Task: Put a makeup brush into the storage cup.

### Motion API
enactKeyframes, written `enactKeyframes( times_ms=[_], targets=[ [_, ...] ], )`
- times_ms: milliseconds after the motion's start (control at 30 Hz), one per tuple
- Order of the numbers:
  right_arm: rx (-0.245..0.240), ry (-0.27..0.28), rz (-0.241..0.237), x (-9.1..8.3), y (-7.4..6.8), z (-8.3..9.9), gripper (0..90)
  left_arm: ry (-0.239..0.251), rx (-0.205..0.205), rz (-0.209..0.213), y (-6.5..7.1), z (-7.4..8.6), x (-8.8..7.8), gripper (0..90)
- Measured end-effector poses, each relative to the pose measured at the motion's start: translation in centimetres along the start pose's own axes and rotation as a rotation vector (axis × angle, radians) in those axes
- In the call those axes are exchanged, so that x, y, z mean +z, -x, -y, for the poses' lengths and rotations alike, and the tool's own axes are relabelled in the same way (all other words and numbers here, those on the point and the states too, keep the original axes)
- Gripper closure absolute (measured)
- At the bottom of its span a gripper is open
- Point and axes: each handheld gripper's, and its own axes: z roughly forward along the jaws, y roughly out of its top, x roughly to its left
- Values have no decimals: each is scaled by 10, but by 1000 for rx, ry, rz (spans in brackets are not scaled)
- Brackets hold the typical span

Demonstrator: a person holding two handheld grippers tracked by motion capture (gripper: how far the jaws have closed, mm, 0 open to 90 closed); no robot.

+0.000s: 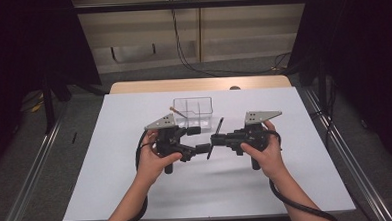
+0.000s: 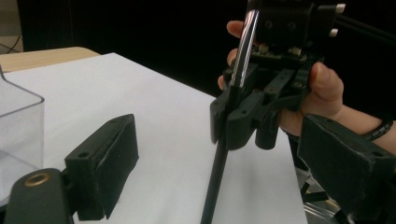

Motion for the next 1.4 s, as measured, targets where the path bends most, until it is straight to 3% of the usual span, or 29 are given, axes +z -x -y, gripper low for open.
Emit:
enactKeyframes(
  times_ms=[267, 400, 733, 933, 1133, 1400],
  targets=[
    [-15, -2, 3, 0, -1, -1, 850, 4, 38, -17, 2, -15, 6, 96],
    [-18, -4, 0, 1, -2, -1, 850, -2, 48, -12, 1, -20, 10, 130],
    [-34, -19, 6, 3, -2, 0, 850, -13, 112, -8, 3, -29, 18, 341],
    [-41, -27, 10, 3, -3, 0, 850, -12, 104, 0, 1, -29, 20, 465],
    [-41, -23, 15, 3, -3, -1, 850, -36, 118, 17, 4, -29, 21, 655],
    [-43, -30, 20, 3, -2, -1, 849, -48, 126, 32, 6, -28, 20, 802]
  ],
)
